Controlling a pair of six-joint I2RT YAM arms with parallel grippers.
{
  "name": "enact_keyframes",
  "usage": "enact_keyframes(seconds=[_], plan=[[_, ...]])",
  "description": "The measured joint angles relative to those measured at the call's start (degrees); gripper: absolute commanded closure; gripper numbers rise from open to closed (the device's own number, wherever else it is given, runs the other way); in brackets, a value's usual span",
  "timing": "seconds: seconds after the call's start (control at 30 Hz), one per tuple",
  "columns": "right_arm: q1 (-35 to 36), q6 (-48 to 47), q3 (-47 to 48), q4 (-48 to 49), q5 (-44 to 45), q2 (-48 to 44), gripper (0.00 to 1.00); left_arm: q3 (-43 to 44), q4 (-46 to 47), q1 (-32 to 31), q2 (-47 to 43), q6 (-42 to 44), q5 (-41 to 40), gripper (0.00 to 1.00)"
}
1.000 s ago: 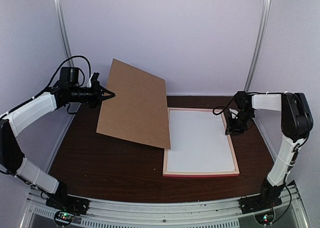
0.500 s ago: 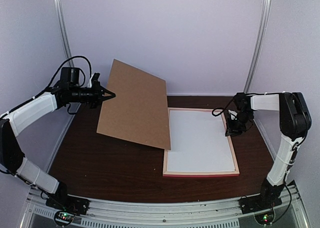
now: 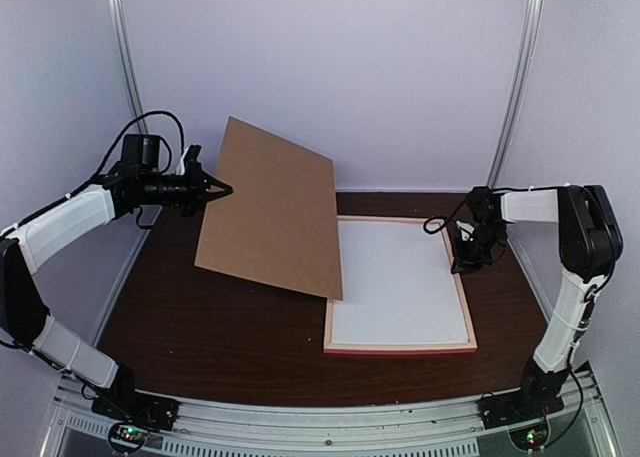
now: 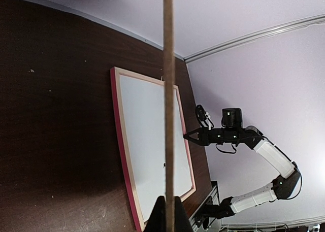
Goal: Put the photo into the frame
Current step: Move the frame body to the center of the board.
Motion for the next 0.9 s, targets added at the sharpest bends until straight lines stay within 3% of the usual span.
enact_keyframes(seconds=[0.53, 0.73, 0.9], plan=[[13.33, 9.49, -1.27, 8.0, -0.39, 0.2, 0.89, 0.0, 4.5, -5.35, 2.6, -1.09, -2.05, 1.0], [16.28, 13.75, -1.64, 11.15, -1.11, 0.52, 0.8, -0.04, 6.23, -8.81, 4.48, -2.47, -4.74, 1.0], [16.57, 16.76, -2.05, 12.94, -2.67, 0.52, 0.63, -1.09, 11.32, -11.43, 5.31, -5.25, -6.32, 1.0]])
